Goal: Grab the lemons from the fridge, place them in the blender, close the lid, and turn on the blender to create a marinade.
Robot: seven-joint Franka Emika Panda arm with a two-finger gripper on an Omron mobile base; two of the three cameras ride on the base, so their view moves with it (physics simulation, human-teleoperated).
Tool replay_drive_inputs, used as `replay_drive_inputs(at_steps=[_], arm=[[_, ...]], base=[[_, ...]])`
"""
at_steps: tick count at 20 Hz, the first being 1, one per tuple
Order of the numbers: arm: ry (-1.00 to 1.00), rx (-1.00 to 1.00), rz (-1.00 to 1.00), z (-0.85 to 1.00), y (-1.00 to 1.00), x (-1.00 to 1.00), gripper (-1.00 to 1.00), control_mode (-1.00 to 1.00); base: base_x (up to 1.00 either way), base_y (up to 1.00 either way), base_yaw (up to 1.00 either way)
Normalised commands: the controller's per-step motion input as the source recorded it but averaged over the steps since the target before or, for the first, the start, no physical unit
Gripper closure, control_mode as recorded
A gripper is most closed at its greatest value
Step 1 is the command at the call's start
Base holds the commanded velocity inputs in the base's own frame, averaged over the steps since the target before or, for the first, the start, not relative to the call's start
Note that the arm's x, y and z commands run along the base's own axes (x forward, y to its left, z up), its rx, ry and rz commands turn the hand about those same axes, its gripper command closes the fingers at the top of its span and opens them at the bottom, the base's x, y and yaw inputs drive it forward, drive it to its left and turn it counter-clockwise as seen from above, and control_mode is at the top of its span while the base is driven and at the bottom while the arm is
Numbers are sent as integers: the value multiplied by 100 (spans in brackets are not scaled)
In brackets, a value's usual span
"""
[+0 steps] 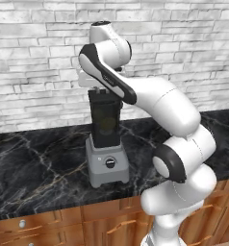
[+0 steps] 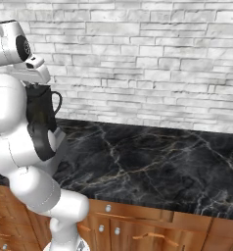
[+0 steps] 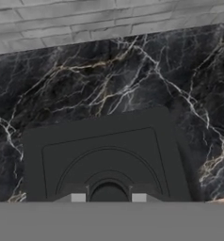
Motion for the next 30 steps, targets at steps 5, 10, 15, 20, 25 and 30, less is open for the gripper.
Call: replay_drive_inputs(at_steps=[5, 10, 15, 20, 25, 30], arm=[[-4, -1, 0, -8, 0, -5, 100, -100], [-6, -3, 0, -19, 3, -12, 100, -100], [-5, 0, 1, -1, 1, -13, 100, -100], [-8, 0, 0, 0, 0, 0, 100, -100], [-2, 0, 0, -8, 0, 24, 100, -100], [0, 0, 0, -27, 1, 0, 100, -100]], base=[[0, 0, 0], [0, 0, 0], [0, 0, 0], [0, 0, 0], [0, 0, 0], [0, 0, 0]])
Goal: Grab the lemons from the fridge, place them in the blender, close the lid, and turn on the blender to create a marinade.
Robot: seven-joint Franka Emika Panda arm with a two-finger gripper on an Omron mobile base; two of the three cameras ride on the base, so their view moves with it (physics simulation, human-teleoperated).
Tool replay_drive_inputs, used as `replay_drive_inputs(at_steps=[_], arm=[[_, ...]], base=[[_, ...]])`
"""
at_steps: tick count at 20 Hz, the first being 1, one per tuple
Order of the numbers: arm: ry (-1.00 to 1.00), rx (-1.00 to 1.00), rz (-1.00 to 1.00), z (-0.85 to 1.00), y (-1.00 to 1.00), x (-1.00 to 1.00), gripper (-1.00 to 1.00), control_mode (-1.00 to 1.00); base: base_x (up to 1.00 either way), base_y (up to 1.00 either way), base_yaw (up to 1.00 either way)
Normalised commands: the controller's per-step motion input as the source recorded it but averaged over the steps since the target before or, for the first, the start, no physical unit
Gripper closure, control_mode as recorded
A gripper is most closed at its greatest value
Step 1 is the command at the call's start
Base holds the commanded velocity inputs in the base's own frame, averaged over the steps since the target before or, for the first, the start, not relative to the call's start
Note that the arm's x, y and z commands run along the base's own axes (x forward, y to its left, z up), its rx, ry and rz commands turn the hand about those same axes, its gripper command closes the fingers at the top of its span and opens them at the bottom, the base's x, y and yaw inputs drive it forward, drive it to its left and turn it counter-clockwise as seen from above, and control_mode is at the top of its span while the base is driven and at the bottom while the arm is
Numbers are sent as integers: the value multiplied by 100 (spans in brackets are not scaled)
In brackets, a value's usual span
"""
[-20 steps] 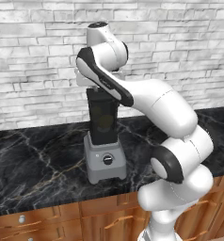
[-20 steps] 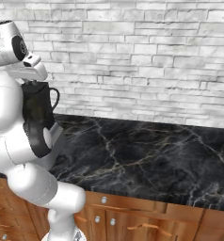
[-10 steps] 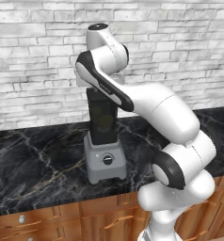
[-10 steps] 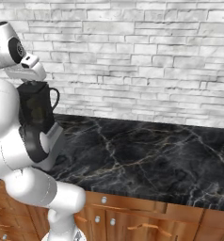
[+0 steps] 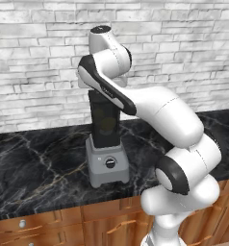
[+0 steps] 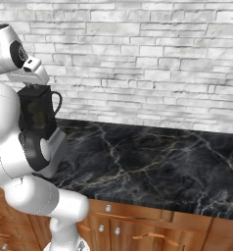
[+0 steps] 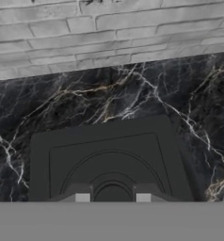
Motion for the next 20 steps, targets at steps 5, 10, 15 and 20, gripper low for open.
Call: replay_drive_inputs(at_steps=[5, 10, 15, 20], arm=[[4, 0, 0, -35, 2, -11, 100, -100], [3, 0, 0, -5, 0, -3, 100, -100], [4, 0, 0, -4, 0, -21, 100, -100], [-8, 0, 0, 0, 0, 15, 100, -100]], base=[[0, 0, 0], [0, 0, 0], [0, 0, 0], [0, 0, 0]])
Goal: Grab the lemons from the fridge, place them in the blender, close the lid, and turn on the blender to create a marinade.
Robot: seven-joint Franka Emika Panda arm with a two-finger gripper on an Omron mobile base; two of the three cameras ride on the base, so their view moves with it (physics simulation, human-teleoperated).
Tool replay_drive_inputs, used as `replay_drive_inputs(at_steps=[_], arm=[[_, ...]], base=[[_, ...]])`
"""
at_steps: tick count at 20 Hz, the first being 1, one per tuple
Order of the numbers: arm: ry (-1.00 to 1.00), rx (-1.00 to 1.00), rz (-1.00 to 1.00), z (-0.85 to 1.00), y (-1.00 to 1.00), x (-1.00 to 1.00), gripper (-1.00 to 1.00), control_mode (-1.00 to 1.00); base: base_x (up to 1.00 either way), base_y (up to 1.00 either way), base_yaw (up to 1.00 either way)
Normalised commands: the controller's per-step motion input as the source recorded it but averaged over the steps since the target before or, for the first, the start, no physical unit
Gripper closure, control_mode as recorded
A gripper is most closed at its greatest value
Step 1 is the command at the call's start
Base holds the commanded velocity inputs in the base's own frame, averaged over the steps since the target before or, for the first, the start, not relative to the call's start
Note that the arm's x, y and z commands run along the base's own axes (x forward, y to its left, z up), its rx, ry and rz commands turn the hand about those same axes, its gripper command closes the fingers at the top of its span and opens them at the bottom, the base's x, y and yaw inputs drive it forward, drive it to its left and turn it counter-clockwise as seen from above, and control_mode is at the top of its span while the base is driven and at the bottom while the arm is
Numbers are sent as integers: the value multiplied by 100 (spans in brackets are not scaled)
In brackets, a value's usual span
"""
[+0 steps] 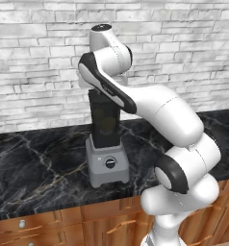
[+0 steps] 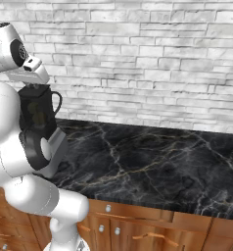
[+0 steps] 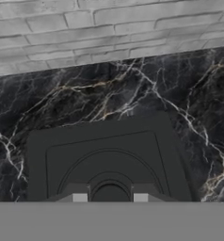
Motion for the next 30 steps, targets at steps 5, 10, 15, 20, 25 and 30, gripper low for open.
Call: replay_drive_inputs(at_steps=[5, 10, 15, 20, 25, 30], arm=[[-2, 0, 0, -3, 0, 8, 100, -100], [0, 0, 0, -5, 0, 0, -100, -100], [-1, 0, 0, 8, 0, 0, -100, -100], [-6, 0, 0, 15, 0, -7, -100, -100], [-14, 0, 0, 0, -7, -97, -100, -100], [-16, 6, 0, -18, -28, -100, -100, -100]], base=[[0, 0, 0], [0, 0, 0], [0, 0, 0], [0, 0, 0], [0, 0, 0], [0, 0, 0]])
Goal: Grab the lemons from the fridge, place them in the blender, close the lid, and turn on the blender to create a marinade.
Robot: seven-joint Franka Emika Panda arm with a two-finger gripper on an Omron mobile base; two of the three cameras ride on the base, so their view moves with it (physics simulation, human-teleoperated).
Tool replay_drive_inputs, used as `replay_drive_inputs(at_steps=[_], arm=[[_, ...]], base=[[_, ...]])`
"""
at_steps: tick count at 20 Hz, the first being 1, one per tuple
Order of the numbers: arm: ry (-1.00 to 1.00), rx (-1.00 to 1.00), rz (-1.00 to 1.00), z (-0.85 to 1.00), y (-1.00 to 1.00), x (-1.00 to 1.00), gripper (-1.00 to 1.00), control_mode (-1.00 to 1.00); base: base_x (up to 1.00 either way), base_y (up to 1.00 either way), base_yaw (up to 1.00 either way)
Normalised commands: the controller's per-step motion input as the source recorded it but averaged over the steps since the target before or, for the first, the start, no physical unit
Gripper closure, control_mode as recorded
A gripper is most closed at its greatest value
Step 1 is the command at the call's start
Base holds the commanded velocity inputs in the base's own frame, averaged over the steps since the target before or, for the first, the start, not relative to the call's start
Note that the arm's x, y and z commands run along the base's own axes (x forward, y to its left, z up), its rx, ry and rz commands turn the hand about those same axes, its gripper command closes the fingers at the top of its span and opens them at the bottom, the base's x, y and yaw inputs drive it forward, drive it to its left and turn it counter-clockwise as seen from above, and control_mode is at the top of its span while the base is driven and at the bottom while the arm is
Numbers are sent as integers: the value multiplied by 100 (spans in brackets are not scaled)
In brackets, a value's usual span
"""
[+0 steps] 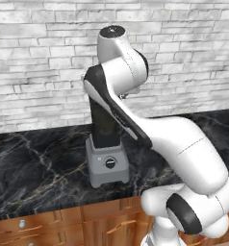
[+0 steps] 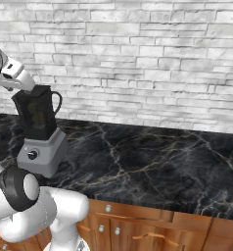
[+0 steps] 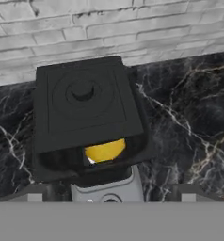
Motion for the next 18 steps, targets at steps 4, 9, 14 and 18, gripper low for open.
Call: replay_drive_inputs(at_steps=[4, 9, 14, 18], arm=[[-6, 1, 0, -61, -15, -100, -100, -100], [0, 1, 0, -77, 15, -60, 100, -100], [2, -1, 1, -42, 44, 3, 100, -100], [11, -6, 3, -12, 49, 10, 100, -100]], base=[[0, 0, 0], [0, 0, 0], [0, 0, 0], [0, 0, 0]])
